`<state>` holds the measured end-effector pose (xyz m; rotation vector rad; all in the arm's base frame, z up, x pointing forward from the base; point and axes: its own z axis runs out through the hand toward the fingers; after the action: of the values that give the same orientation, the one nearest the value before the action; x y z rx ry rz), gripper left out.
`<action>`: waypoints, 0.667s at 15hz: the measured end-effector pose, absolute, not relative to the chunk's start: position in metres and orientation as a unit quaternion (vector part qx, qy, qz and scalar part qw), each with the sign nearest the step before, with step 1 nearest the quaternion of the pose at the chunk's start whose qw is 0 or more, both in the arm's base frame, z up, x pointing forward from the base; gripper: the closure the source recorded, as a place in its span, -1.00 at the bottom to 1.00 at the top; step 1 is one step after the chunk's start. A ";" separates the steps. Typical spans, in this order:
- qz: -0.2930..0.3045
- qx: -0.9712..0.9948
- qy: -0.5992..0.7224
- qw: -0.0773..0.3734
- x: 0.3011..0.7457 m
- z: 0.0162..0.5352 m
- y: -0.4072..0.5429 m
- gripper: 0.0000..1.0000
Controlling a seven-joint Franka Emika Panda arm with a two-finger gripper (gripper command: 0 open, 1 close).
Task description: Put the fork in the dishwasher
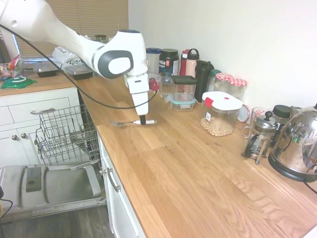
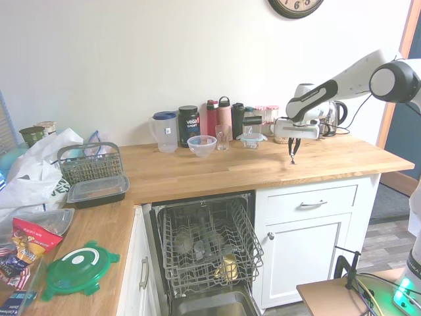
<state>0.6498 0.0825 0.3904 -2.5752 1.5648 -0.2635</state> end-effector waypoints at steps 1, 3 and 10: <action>-0.091 -0.852 0.511 0.063 0.637 0.400 0.088 1.00; -0.101 -0.859 0.496 0.076 0.606 0.419 0.103 1.00; -0.138 -0.896 0.415 0.077 0.479 0.450 0.185 1.00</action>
<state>0.4790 0.1850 0.4499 -2.6847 1.2450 -0.4122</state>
